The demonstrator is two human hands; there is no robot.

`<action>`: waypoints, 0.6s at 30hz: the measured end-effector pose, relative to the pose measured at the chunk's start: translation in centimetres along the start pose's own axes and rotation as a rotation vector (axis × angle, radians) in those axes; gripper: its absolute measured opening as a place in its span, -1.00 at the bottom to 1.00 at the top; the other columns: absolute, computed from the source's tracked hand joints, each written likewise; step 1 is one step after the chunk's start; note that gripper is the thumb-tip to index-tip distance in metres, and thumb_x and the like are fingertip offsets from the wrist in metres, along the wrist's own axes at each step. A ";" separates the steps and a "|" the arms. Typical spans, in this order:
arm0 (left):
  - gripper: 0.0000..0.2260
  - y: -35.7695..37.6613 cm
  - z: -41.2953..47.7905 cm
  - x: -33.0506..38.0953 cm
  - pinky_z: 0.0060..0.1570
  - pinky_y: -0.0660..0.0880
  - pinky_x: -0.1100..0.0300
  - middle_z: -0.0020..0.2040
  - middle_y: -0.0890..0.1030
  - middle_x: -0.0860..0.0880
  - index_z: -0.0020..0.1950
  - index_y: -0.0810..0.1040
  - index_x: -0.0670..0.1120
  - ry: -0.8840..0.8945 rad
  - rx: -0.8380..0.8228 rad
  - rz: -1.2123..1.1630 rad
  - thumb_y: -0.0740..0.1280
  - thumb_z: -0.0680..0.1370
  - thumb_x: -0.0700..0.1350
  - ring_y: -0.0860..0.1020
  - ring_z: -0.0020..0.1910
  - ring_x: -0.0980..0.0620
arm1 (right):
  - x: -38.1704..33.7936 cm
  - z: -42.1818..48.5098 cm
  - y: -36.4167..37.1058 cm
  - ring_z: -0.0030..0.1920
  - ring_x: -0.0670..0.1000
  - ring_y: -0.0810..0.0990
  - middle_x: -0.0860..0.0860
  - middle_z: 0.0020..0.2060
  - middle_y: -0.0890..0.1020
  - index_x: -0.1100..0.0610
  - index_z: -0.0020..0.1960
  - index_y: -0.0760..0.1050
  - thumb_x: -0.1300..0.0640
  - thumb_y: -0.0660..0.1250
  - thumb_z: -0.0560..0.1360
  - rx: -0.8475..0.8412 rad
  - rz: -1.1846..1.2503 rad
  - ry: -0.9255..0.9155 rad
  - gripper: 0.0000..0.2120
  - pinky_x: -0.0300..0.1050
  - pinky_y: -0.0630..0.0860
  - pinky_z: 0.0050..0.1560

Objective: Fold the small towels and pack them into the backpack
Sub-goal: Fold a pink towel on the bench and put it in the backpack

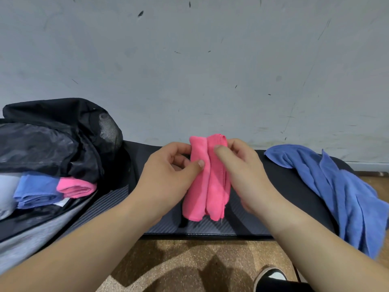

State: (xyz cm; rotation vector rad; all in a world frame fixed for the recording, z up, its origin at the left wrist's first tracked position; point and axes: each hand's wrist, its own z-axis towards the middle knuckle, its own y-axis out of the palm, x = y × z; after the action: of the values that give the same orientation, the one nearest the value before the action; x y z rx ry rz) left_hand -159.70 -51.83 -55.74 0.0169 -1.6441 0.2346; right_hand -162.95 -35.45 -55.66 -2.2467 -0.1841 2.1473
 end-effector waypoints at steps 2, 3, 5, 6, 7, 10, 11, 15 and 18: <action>-0.87 -0.1 0.1 0.3 -0.20 0.59 -0.01 -0.11 0.67 -0.24 0.03 0.69 0.06 0.015 0.010 -0.011 0.52 0.55 -0.16 0.57 -0.29 -0.02 | 0.2 -0.1 -0.2 -0.21 0.00 0.50 0.08 -0.23 0.56 0.23 -0.04 0.59 0.11 0.41 0.56 -0.038 0.021 -0.021 -0.83 -0.01 0.44 -0.15; -0.87 -0.3 0.1 0.4 -0.22 0.60 -0.02 -0.11 0.68 -0.23 0.03 0.68 0.05 0.017 0.008 -0.015 0.50 0.57 -0.18 0.58 -0.30 -0.02 | 0.3 0.0 -0.3 -0.24 -0.01 0.49 0.07 -0.26 0.56 0.24 -0.05 0.59 0.15 0.41 0.58 -0.032 -0.014 -0.043 -0.86 -0.02 0.44 -0.18; -0.86 -0.6 0.3 0.7 -0.25 0.60 0.00 -0.14 0.70 -0.18 0.03 0.69 0.03 0.023 0.012 -0.007 0.44 0.59 -0.21 0.59 -0.33 0.02 | 0.7 0.4 -0.6 -0.30 -0.02 0.45 0.04 -0.32 0.54 0.22 -0.10 0.58 0.15 0.43 0.58 0.010 -0.068 -0.070 -0.85 -0.05 0.39 -0.25; -0.85 -0.8 0.4 0.8 -0.26 0.59 0.01 -0.16 0.71 -0.14 0.03 0.69 0.03 0.024 0.023 -0.009 0.42 0.60 -0.22 0.59 -0.33 0.04 | 0.8 0.6 -0.7 -0.32 -0.01 0.43 0.05 -0.34 0.53 0.20 -0.12 0.59 0.12 0.45 0.57 0.031 -0.084 -0.076 -0.83 -0.05 0.37 -0.27; -0.84 -0.9 0.5 0.9 -0.27 0.59 0.02 -0.19 0.71 -0.11 0.04 0.69 0.03 0.021 0.027 -0.019 0.41 0.60 -0.22 0.59 -0.33 0.04 | 0.9 0.8 -0.8 -0.33 -0.01 0.43 0.08 -0.35 0.55 0.17 -0.13 0.60 0.09 0.47 0.56 0.049 -0.103 -0.081 -0.83 -0.05 0.37 -0.27; -0.85 -1.0 0.2 0.9 -0.28 0.63 -0.01 -0.22 0.67 -0.09 0.10 0.67 0.00 0.010 -0.021 -0.050 0.46 0.59 -0.22 0.60 -0.33 -0.05 | 1.0 0.9 -0.4 -0.31 -0.01 0.49 0.22 -0.26 0.66 0.10 -0.14 0.68 0.09 0.51 0.52 0.062 -0.132 -0.079 -0.90 0.01 0.46 -0.24; -0.83 -0.7 0.0 0.9 -0.29 0.64 -0.02 -0.22 0.65 -0.12 0.11 0.65 -0.01 0.010 -0.045 -0.047 0.48 0.58 -0.23 0.60 -0.33 -0.09 | 1.1 0.8 -0.1 -0.30 0.01 0.51 0.26 -0.23 0.66 0.09 -0.13 0.70 0.09 0.52 0.50 0.051 -0.110 -0.064 -0.91 0.05 0.49 -0.23; -0.75 0.1 -0.3 0.0 -0.27 0.64 0.10 -0.14 0.64 -0.11 0.23 0.61 0.01 0.025 -0.058 0.081 0.48 0.58 -0.19 0.62 -0.33 -0.11 | 1.3 0.4 0.3 -0.27 0.04 0.46 0.44 -0.19 0.57 0.24 -0.12 0.69 0.04 0.51 0.50 0.009 -0.029 0.010 -0.77 0.03 0.44 -0.18; -0.73 0.0 -0.2 -0.4 0.01 0.65 0.03 -0.05 0.63 -0.03 0.27 0.61 0.10 0.110 -0.099 0.289 0.36 0.57 -0.07 0.65 -0.16 -0.07 | 0.9 0.1 0.4 -0.25 0.06 0.48 0.41 -0.22 0.59 0.37 -0.10 0.61 -0.02 0.41 0.59 -0.042 0.042 0.068 -0.59 0.01 0.44 -0.15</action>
State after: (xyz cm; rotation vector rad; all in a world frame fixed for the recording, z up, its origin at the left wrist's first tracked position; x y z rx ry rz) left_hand -159.46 -51.80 -56.09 -0.3050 -1.5434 0.3674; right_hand -162.99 -35.77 -56.64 -2.3634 -0.1838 2.1020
